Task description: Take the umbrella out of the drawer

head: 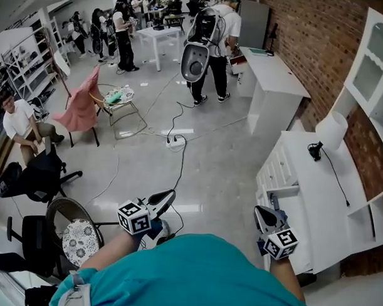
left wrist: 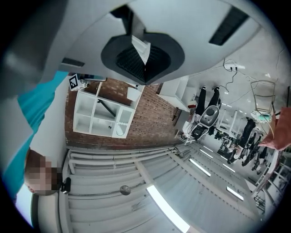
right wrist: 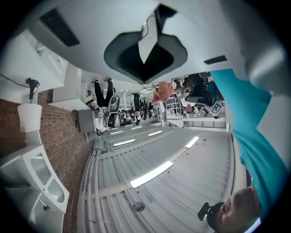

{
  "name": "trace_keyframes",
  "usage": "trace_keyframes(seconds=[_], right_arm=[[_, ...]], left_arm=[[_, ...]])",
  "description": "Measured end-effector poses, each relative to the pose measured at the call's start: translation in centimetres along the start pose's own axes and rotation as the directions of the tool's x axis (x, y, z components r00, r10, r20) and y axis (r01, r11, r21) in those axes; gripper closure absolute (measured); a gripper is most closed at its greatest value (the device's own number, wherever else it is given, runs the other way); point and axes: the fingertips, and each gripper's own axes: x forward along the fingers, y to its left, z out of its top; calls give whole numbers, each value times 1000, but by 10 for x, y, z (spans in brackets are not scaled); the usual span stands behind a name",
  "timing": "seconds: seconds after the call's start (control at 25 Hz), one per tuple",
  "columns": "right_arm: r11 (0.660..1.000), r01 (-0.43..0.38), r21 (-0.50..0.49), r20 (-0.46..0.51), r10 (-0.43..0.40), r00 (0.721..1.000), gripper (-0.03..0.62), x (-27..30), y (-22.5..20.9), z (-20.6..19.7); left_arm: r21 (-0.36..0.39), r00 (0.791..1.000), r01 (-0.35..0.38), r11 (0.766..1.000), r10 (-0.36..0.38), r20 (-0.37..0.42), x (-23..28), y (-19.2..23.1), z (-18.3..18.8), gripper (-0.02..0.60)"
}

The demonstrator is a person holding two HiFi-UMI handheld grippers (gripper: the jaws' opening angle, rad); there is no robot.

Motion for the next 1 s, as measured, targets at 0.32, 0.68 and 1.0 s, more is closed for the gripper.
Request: trace_keyframes(seconds=[0.32, 0.68, 1.0], right_arm=[[1000, -4, -17, 37, 4, 999, 572, 176, 36, 59], [1000, -3, -28, -3, 3, 1000, 572, 287, 64, 97], [999, 7, -44, -76, -10, 997, 572, 325, 58, 97]], left_arm=[[89, 1000, 8, 996, -9, 8, -30, 150, 55, 569], [96, 1000, 15, 995, -15, 2, -52, 249, 93, 569], [73, 1000, 30, 997, -31, 2, -45, 290, 100, 569]])
